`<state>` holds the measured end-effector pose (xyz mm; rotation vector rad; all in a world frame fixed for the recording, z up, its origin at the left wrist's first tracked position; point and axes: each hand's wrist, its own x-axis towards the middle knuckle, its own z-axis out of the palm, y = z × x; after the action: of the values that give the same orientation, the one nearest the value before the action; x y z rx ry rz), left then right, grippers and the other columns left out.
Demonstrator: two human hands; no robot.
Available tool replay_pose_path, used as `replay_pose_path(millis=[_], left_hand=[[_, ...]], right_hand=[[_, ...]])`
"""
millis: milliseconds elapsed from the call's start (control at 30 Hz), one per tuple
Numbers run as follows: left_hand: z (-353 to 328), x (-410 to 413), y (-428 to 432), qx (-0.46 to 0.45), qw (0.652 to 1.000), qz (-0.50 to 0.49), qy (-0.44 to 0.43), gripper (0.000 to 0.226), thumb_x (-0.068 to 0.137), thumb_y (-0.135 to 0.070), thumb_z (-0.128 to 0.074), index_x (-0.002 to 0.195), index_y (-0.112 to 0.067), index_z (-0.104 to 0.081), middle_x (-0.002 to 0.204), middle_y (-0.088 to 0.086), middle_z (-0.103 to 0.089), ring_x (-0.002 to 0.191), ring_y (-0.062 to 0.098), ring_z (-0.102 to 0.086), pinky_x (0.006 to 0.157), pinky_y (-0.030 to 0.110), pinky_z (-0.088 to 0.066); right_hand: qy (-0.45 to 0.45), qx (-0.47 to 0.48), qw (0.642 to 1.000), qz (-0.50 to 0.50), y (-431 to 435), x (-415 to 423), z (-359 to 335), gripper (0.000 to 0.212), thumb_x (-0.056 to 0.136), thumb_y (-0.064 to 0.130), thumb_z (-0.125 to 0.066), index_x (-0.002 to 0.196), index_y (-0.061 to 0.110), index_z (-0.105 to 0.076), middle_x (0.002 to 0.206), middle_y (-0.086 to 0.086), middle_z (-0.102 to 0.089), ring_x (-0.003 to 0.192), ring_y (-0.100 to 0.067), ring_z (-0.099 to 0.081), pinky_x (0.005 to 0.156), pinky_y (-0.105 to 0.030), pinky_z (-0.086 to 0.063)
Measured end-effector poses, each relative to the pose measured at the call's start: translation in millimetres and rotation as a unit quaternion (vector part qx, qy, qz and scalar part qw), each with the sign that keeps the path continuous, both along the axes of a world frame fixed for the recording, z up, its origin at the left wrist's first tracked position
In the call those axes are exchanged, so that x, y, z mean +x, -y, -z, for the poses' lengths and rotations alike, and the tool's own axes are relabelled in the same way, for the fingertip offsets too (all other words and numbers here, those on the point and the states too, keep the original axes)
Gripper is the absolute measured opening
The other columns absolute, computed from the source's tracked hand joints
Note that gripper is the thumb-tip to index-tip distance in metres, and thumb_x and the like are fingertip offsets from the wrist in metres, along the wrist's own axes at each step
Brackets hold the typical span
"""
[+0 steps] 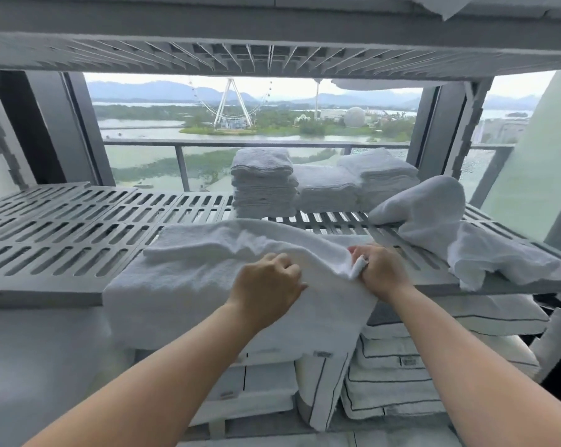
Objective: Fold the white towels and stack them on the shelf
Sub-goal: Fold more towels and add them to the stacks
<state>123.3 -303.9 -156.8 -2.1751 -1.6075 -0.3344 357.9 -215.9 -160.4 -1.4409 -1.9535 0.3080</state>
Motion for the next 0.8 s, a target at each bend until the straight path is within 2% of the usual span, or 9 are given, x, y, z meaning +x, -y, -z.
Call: replay_pose_path(millis=[100, 167, 300, 367, 433, 533, 600, 667, 800], left_hand=[[-5, -27, 1, 0.016, 0.996, -0.069, 0.063, 0.029, 0.095, -0.036, -0.053, 0.119, -0.024, -0.063, 0.120, -0.001, -0.060, 0.109, 0.023, -0.060, 0.077, 0.037, -0.055], [-10, -47, 0, 0.016, 0.988, -0.119, 0.093, 0.035, 0.091, -0.025, -0.058, 0.125, -0.023, -0.061, 0.124, 0.003, -0.058, 0.115, 0.027, -0.057, 0.083, 0.040, -0.054], [-14, -90, -3, 0.000, 0.974, -0.195, 0.115, 0.043, 0.089, -0.014, -0.058, 0.131, -0.022, -0.057, 0.127, 0.007, -0.057, 0.119, 0.030, -0.053, 0.085, 0.045, -0.055], [-14, -104, -8, -0.004, 0.973, -0.199, 0.118, 0.040, 0.090, -0.015, -0.057, 0.129, -0.021, -0.058, 0.127, 0.007, -0.059, 0.118, 0.031, -0.054, 0.086, 0.045, -0.054], [-15, -113, -14, -0.004, 0.976, -0.183, 0.121, 0.039, 0.090, -0.016, -0.057, 0.128, -0.021, -0.060, 0.126, 0.007, -0.061, 0.116, 0.031, -0.056, 0.087, 0.045, -0.052], [-16, -124, -23, 0.023, 0.983, -0.149, 0.108, 0.035, 0.088, -0.014, -0.060, 0.121, -0.022, -0.066, 0.121, 0.004, -0.065, 0.108, 0.030, -0.061, 0.084, 0.042, -0.051], [-17, -134, -29, 0.042, 0.984, -0.137, 0.102, 0.029, 0.088, -0.015, -0.061, 0.115, -0.022, -0.070, 0.115, 0.004, -0.068, 0.104, 0.030, -0.063, 0.081, 0.041, -0.051], [-17, -146, -33, 0.039, 0.985, -0.132, 0.105, 0.029, 0.088, -0.021, -0.060, 0.115, -0.024, -0.070, 0.115, 0.003, -0.068, 0.105, 0.029, -0.062, 0.083, 0.041, -0.050], [-15, -174, -41, 0.030, 0.989, -0.104, 0.102, 0.022, 0.095, -0.029, -0.052, 0.104, -0.023, -0.071, 0.107, 0.002, -0.067, 0.100, 0.031, -0.063, 0.081, 0.039, -0.050]], right_hand=[[0.032, 0.032, 0.999, 0.006, 1, -2, 8, 0.022, 0.081, -0.001, -0.051, 0.070, 0.011, -0.066, 0.104, -0.007, -0.068, 0.099, -0.029, -0.060, 0.071, -0.027, -0.033], [0.040, 0.031, 0.999, 0.009, 3, -3, 9, 0.024, 0.081, 0.000, -0.051, 0.067, 0.016, -0.062, 0.099, -0.002, -0.064, 0.100, -0.029, -0.058, 0.070, -0.027, -0.028], [-0.010, -0.002, 1.000, 0.015, 7, -3, 0, 0.033, 0.079, -0.003, -0.052, 0.066, 0.022, -0.070, 0.110, -0.003, -0.068, 0.123, -0.027, -0.053, 0.096, -0.032, -0.041], [-0.053, 0.004, 0.997, 0.061, 11, -4, -6, 0.036, 0.078, -0.005, -0.053, 0.082, 0.020, -0.078, 0.119, -0.005, -0.068, 0.124, -0.026, -0.052, 0.102, -0.034, -0.041], [-0.078, 0.042, 0.989, 0.121, 16, -8, -12, 0.043, 0.077, -0.008, -0.052, 0.100, 0.018, -0.076, 0.119, -0.009, -0.068, 0.120, -0.029, -0.054, 0.099, -0.032, -0.042], [-0.089, 0.112, 0.977, 0.156, 23, -33, -26, 0.048, 0.073, -0.009, -0.045, 0.101, 0.019, -0.073, 0.105, -0.004, -0.072, 0.106, -0.028, -0.060, 0.091, -0.036, -0.046], [-0.086, 0.136, 0.980, 0.117, 26, -61, -34, 0.035, 0.081, 0.000, -0.050, 0.097, 0.021, -0.072, 0.097, 0.001, -0.074, 0.097, -0.024, -0.064, 0.086, -0.035, -0.049], [-0.065, 0.109, 0.991, 0.040, 27, -94, -39, 0.022, 0.089, 0.013, -0.057, 0.104, 0.023, -0.070, 0.096, 0.004, -0.074, 0.094, -0.019, -0.066, 0.081, -0.029, -0.047], [0.066, 0.057, 0.993, -0.078, 22, -149, -30, 0.048, 0.085, 0.027, -0.069, 0.132, 0.023, -0.058, 0.123, 0.001, -0.066, 0.119, -0.018, -0.057, 0.100, -0.029, -0.041]])
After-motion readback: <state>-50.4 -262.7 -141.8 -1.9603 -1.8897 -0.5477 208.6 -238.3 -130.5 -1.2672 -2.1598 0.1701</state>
